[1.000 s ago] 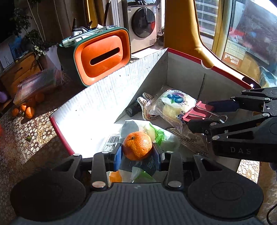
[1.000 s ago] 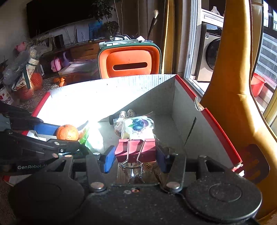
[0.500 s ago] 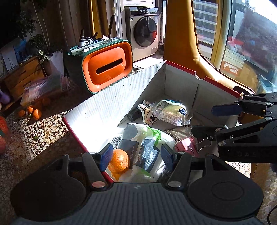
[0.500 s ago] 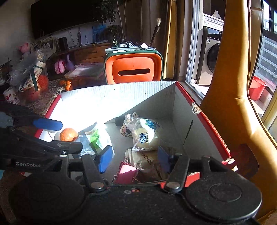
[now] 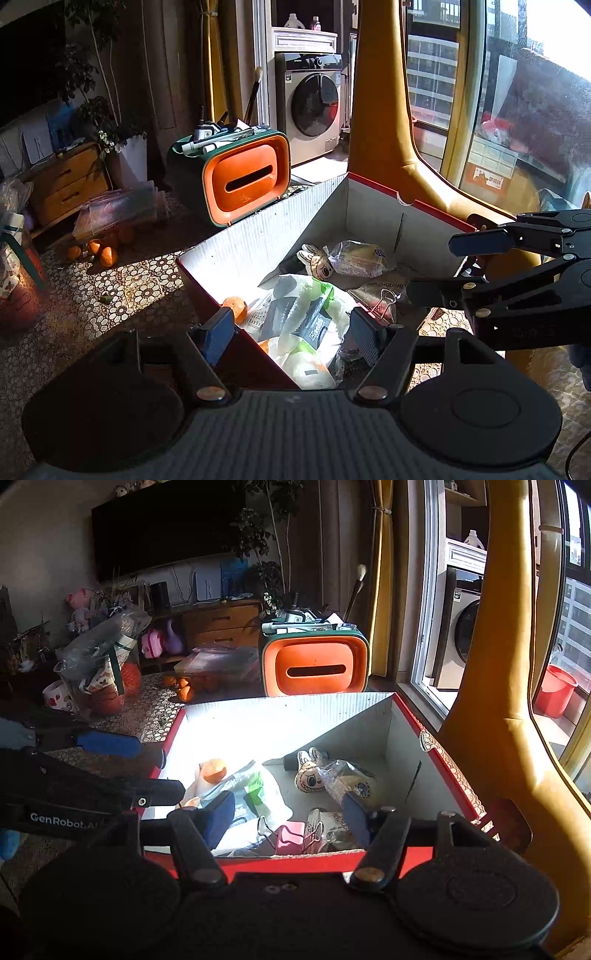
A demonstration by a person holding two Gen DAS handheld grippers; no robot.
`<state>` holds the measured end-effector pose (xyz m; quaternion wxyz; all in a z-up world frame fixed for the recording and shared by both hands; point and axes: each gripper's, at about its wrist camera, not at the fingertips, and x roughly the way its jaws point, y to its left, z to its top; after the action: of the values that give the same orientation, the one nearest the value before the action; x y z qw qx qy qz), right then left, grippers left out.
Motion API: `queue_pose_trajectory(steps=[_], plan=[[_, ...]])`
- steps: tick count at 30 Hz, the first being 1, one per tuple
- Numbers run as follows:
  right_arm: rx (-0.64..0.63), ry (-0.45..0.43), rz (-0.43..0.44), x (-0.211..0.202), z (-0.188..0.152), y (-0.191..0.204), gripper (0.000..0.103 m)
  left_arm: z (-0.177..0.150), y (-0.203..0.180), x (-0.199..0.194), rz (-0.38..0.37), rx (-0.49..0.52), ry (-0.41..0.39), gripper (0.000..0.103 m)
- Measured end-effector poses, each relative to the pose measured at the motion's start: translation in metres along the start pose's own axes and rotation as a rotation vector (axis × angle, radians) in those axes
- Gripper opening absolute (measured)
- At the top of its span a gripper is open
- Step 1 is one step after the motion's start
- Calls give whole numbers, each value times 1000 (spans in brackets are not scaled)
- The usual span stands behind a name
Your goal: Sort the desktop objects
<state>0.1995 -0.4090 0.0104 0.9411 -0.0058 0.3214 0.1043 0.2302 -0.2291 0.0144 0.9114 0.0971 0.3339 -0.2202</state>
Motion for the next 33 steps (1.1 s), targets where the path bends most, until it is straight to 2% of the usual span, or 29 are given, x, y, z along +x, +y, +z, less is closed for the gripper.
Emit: queue_pose_trajectory(steps=[1, 2, 9, 13, 15, 17, 20, 24, 28, 33], plan=[[0, -7, 4, -4, 0, 2, 75, -1, 0, -6, 1, 1, -10, 70], [-1, -17, 6, -8, 0, 4, 77, -3, 0, -12, 0, 3, -20, 73], [-17, -50, 28, -31, -6, 20, 78, -18, 4, -42, -7, -23, -63, 75], [-11, -71, 40, -42, -11, 28, 87, -27, 4, -53, -9, -31, -71, 76], [-20, -83, 39, -48, -14, 34, 87, -32, 5, -60, -13, -50, -77, 76], [-34, -90, 34, -53, -17, 39, 87, -37, 6, -66, -18, -69, -84, 84], [-48, -98, 27, -59, -22, 47, 88, -42, 4, -74, -7, -60, -95, 86], [-22, -111, 32, -68, -29, 51, 95, -49, 1, -81, -6, -45, -101, 89], [0, -117, 31, -75, -37, 52, 98, -55, 1, -86, 17, -46, -103, 103], [33, -122, 30, -86, -48, 53, 101, -63, 1, -93, 10, -65, -100, 103]])
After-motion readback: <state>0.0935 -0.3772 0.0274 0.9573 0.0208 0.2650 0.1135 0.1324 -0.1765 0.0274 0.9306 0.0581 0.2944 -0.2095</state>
